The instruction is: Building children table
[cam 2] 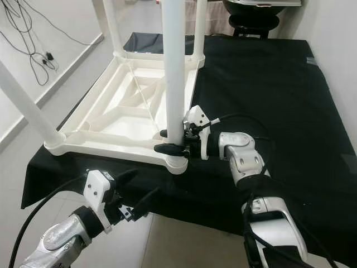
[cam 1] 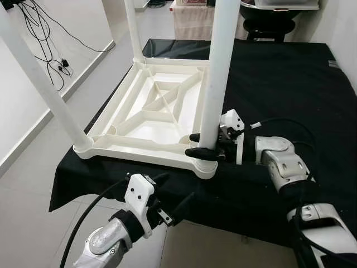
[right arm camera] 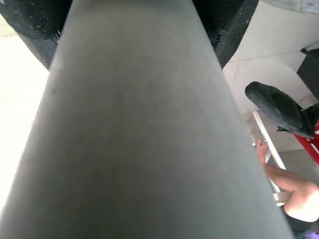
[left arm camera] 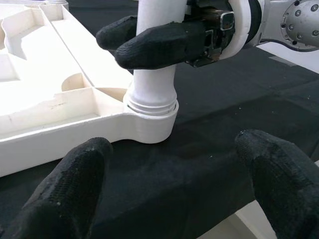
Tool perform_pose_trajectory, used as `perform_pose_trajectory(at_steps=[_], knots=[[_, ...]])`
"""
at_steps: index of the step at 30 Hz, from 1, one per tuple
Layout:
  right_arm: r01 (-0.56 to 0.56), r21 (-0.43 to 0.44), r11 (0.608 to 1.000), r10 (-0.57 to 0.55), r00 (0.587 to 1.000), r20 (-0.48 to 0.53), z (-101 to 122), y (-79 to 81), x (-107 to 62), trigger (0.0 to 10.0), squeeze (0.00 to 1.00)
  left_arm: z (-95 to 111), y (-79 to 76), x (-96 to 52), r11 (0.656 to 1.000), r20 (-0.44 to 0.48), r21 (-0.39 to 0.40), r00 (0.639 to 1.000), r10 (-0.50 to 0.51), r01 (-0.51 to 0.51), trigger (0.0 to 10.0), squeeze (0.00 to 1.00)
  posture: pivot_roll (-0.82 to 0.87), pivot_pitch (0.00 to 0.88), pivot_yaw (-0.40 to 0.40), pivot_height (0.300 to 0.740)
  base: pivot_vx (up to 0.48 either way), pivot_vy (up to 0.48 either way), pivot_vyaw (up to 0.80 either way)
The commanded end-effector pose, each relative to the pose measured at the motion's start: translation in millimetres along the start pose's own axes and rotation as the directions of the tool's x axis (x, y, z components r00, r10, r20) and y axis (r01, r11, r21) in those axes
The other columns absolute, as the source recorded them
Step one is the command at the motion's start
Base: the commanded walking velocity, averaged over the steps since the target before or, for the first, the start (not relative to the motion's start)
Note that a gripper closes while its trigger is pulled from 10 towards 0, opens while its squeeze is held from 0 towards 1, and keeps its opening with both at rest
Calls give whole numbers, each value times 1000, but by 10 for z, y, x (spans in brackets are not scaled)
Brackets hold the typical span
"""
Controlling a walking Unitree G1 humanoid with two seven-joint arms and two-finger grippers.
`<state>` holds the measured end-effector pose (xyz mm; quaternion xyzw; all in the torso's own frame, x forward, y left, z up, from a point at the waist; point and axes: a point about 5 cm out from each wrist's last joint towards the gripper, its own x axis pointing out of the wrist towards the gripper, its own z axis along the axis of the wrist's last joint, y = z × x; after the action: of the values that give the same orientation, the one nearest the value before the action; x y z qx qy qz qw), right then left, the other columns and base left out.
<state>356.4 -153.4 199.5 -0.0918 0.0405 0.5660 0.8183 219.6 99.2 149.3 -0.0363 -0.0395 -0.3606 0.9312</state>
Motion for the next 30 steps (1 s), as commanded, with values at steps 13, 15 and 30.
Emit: perform_pose_trajectory(at_steps=[13,15,30], knots=[[791,106,603,-758,609,-233,-675,777,-192,0,0,-39,93,-40,1000,-33,9,999,3,-3,10000,0,20,187,66,740,0,0,0],[791,106,603,-758,609,-233,-675,777,-192,0,0,-39,93,-40,1000,-33,9,999,3,-3,10000,0,20,187,66,740,0,0,0],[511,178,841,-511,858,-48,-397,543,-25,10000,1000,-40,137,-17,997,-21,40,998,61,-60,10000,0,43,157,56,740,0,0,0]])
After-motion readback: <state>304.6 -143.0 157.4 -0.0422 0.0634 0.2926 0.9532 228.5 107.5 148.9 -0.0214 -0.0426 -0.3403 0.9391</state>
